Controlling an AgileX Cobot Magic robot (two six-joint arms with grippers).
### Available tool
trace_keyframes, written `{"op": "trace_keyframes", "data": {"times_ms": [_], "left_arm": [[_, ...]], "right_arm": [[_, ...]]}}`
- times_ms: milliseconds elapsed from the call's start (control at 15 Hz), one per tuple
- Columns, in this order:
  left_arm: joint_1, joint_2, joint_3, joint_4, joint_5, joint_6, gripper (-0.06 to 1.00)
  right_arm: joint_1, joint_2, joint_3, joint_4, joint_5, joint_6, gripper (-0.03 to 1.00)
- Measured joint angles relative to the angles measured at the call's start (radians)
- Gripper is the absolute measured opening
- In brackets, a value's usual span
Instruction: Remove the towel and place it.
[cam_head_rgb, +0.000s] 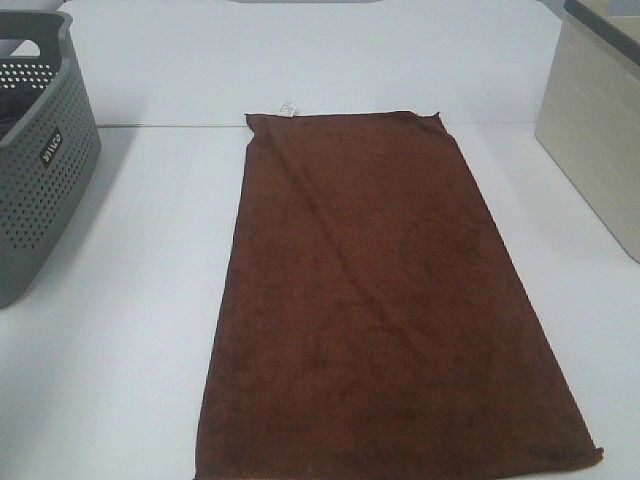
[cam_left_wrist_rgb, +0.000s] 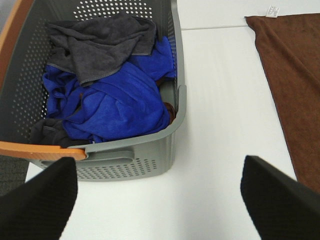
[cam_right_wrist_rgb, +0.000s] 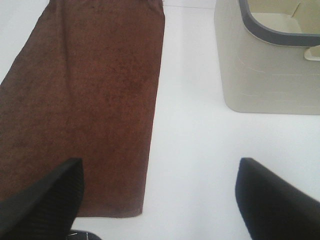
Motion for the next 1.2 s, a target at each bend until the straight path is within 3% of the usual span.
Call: {"op": "trace_keyframes", "data": {"times_ms": [267, 600, 800, 1000, 1200], "left_arm": [[0.000, -0.343, 0.195, 0.006, 0.014, 0.019, 0.81], [0.000, -0.752, 0.339, 0.003, 0.107, 0.019, 0.81], [0.000, -0.766, 0.365, -0.028, 0.186, 0.036, 0.81], [0.000, -0.766, 0.419, -0.114, 0.191, 0.064, 0.81], [0.000, -0.766, 0.427, -0.138, 0.187, 0.096, 0.81]], "right_arm": [[0.000, -0.187, 0.110, 0.000, 0.000, 0.000, 0.79], [0.000, -0.362, 0.221, -0.001, 0.000, 0.000, 0.79], [0.000, -0.362, 0.267, -0.009, -0.020, -0.001, 0.79], [0.000, -0.362, 0.275, -0.013, -0.039, -0.001, 0.77], [0.000, -0.362, 0.275, -0.015, -0.041, 0.000, 0.77]]}}
